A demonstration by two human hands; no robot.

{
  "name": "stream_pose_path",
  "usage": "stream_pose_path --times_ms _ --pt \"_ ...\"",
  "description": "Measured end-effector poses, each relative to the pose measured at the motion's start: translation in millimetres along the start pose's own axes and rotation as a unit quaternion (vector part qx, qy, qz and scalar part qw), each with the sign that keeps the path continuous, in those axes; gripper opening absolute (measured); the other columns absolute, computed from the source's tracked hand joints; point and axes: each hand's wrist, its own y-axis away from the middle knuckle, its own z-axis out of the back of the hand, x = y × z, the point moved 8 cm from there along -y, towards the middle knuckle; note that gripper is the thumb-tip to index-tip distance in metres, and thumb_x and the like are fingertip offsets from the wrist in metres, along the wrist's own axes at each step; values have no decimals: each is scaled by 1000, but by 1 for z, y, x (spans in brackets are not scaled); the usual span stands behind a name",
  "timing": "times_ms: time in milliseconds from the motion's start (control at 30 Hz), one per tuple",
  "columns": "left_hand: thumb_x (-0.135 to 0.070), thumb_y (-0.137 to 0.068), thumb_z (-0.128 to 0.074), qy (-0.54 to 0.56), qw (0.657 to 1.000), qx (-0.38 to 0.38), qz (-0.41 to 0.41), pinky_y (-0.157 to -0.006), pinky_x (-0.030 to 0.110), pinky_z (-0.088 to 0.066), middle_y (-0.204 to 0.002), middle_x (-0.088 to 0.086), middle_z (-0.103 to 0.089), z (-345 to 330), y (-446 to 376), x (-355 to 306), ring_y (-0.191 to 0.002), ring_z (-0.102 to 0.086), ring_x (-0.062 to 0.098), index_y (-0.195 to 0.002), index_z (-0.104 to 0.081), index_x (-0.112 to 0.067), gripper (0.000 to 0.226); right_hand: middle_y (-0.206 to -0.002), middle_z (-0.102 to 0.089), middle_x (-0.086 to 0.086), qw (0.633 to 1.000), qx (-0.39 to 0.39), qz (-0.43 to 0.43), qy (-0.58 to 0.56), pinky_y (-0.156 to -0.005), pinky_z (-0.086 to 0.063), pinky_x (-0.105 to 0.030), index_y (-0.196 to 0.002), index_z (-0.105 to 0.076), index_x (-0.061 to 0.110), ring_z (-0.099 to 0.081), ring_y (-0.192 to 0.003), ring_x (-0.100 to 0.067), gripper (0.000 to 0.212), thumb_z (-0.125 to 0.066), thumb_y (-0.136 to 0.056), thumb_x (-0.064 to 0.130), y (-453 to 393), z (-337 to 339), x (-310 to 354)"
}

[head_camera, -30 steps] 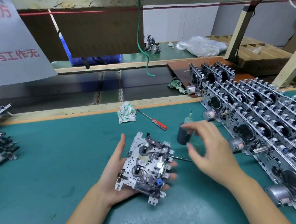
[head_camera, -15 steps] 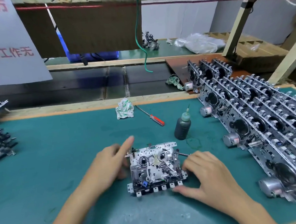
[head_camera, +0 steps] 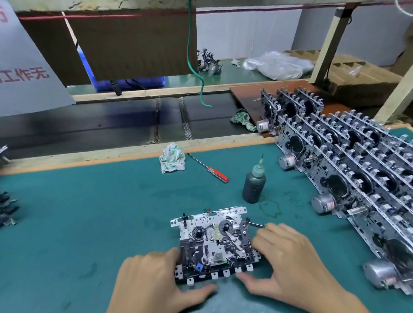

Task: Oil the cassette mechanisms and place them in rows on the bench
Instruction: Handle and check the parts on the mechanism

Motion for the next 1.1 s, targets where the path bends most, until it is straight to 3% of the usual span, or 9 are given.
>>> stream_pose_path --times_ms 300,500,600,733,900,1100 --pt "-80 -53 -44 15 999 -34 37 -33 20 -26 -31 -1 -41 -6 -12 5 -28 -46 17 -40 -43 -20 61 -56 -48 8 1000 24 0 16 -45 -38 -22 -56 -52 18 -50 -53 -13 45 -51 -73 60 -13 -4 -10" --pt "-77 -52 -44 38 995 -42 76 -32 21 -26 -28 2 -38 -9 -22 5 -25 -43 18 -38 -45 -19 59 -60 -47 7 998 36 3 -44 -55 -32 -20 -60 -49 17 -44 -57 -12 45 -61 -69 60 -16 -10 -18" --pt "-82 -54 -43 45 997 -33 44 -32 21 -29 -30 0 -40 -13 -21 6 -28 -45 19 -42 -44 -19 64 -60 -48 6 998 19 -11 -61 -54 -39 -24 -60 -52 15 -45 -57 -14 44 -59 -72 57 -14 -13 -22" --pt "-76 -59 -49 54 997 -36 -46 -31 18 -31 -34 -8 -39 -11 -17 2 -30 -42 11 -52 -33 -23 56 -60 -48 5 999 21 -26 -37 -56 -35 -23 -60 -54 13 -46 -57 -15 46 -55 -75 57 -13 -17 -24" --pt "-60 -69 -51 42 995 -79 -42 -33 15 -25 -32 -2 -36 -9 -17 3 -27 -38 19 -46 -41 -16 51 -62 -45 6 996 33 -25 -75 -56 -37 -25 -62 -51 13 -40 -59 -13 48 -61 -70 60 -11 -19 -25" --pt "-76 -62 -49 58 995 -56 -53 -33 17 -29 -33 -7 -40 -9 -18 3 -29 -42 13 -54 -33 -27 52 -61 -47 5 996 31 -33 -83 -58 -35 -23 -61 -52 13 -44 -59 -15 46 -58 -76 56 -11 -23 -27"
